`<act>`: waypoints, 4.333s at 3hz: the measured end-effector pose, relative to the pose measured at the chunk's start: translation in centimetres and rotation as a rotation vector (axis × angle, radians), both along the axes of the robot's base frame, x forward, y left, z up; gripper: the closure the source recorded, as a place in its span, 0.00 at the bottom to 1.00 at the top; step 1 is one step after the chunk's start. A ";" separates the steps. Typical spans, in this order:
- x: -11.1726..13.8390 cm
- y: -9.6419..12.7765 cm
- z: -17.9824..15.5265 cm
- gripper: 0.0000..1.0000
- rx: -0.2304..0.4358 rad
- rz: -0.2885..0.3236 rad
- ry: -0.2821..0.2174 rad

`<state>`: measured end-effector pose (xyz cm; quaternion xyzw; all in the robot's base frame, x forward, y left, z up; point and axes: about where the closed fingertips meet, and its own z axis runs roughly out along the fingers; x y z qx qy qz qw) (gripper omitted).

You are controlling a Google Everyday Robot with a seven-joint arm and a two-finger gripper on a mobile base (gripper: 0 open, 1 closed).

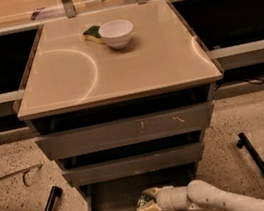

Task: Pick green can from bottom drawer and place on counter

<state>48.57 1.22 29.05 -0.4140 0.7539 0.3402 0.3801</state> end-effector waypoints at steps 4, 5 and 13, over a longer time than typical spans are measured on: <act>-3.8 2.8 17.3 1.00 0.003 -0.048 -0.035; -5.7 4.4 24.5 1.00 -0.037 0.010 -0.103; -2.9 4.1 51.1 1.00 -0.241 -0.074 -0.533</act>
Offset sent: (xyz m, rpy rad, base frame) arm -0.0072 -0.0109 0.0719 -0.0391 -0.0707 -0.0269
